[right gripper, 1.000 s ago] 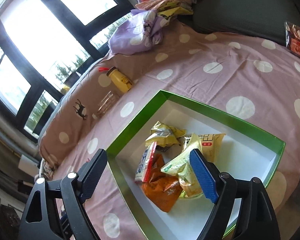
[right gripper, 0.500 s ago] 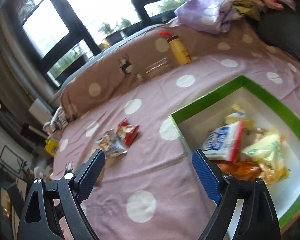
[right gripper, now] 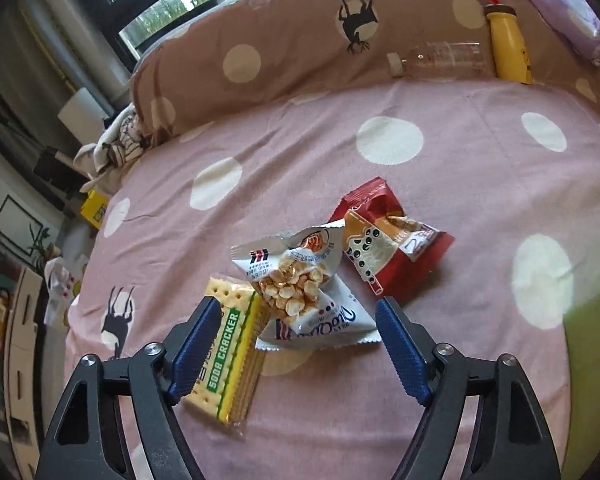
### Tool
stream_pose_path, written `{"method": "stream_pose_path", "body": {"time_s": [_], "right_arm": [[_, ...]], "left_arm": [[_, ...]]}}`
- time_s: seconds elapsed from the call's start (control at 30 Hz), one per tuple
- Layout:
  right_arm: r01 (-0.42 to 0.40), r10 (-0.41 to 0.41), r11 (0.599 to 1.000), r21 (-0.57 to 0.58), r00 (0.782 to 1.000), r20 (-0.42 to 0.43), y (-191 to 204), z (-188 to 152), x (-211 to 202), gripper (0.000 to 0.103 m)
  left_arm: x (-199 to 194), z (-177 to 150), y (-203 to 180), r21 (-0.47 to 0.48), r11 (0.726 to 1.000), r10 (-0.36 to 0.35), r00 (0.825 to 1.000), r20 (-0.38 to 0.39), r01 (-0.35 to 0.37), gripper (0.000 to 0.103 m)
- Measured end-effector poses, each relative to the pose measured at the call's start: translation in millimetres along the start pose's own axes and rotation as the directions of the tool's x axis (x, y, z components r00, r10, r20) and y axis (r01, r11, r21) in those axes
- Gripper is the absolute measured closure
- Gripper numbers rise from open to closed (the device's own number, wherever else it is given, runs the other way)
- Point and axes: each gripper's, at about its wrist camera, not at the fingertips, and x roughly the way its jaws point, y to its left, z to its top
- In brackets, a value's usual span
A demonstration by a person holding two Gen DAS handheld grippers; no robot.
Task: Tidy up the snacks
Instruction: 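Move the right gripper back to the white peanut-snack bag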
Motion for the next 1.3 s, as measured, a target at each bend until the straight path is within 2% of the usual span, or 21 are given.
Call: {"method": "stream_pose_path", "body": {"time_s": [0.03,0.1,0.13,0.23,0.3,0.37,0.57,0.73,0.9,1.07,1.13,1.2,1.3], "right_arm": [[0.014,-0.014,1.000,-0.009,1.000,-0.003,0.0,-0.2,5.4,0.029],[0.043,-0.043,0.999,-0.021,0.999,-0.020,-1.0,-3.4,14.9,0.041],[0.048,-0.049,0.999,-0.025,0.999,-0.019,-1.7,-4.6,16.2,0.042],[0.050,-0.050,0.998,-0.046,0.999,0.005,0.6,-6.3,8.2,0.049],[0.044,-0.043,0.997,-0.061,0.999,0.007,3.1,-7.8,-0.7,0.059],[0.029,-0.029,0.998,-0.057,1.000,-0.004,4.2,-9.4,-14.0,0.063],[-0.043,0.043,0.999,0.001,0.998,-0.046,-2.7,-26.8,-60.0,0.063],[-0.088,0.092,0.995,0.038,0.985,-0.145,-14.8,-68.1,-77.7,0.063],[-0.023,0.033,0.998,0.051,0.977,-0.210,-21.0,-100.8,-76.3,0.063],[-0.032,0.047,0.996,0.080,0.981,-0.189,-25.5,-101.7,-77.6,0.062],[-0.056,0.071,0.994,0.092,0.982,-0.172,-28.7,-101.5,-82.3,0.056],[-0.069,0.085,0.991,0.113,0.986,-0.143,-34.2,-101.5,-90.4,0.042],[-0.113,0.126,0.981,0.160,0.989,-0.076,-44.6,-100.1,-105.5,0.036]], "left_arm": [[0.2,0.0,-0.7,0.004,1.000,-0.002,1.000,-0.002,0.002,0.002],[0.0,0.1,-1.4,0.008,1.000,-0.008,1.000,-0.005,0.008,0.002],[-0.2,0.1,-1.1,0.008,1.000,-0.010,1.000,-0.005,0.010,0.002],[-0.5,0.5,0.2,-0.001,1.000,-0.010,1.000,-0.003,0.010,0.002],[-0.4,0.6,0.9,-0.004,1.000,-0.008,1.000,-0.003,0.008,0.002],[-0.3,0.4,1.4,-0.004,1.000,-0.005,1.000,-0.004,0.005,0.002],[0.6,-0.7,1.1,-0.003,1.000,-0.016,1.000,-0.010,0.016,0.002],[2.2,-2.3,-0.8,0.001,1.000,-0.016,1.000,-0.019,0.016,0.002],[3.0,-6.6,-8.1,0.028,0.999,-0.021,0.999,-0.027,0.022,0.002],[3.9,-10.8,-17.2,0.065,0.997,-0.033,0.999,-0.035,0.035,0.002],[4.2,-11.7,-18.7,0.067,0.996,-0.053,0.998,-0.042,0.056,0.004],[4.5,-11.9,-18.4,0.055,0.995,-0.086,0.995,-0.053,0.089,0.004],[4.5,-13.2,-19.8,0.041,0.985,-0.165,0.983,-0.081,0.169,0.004]]}}
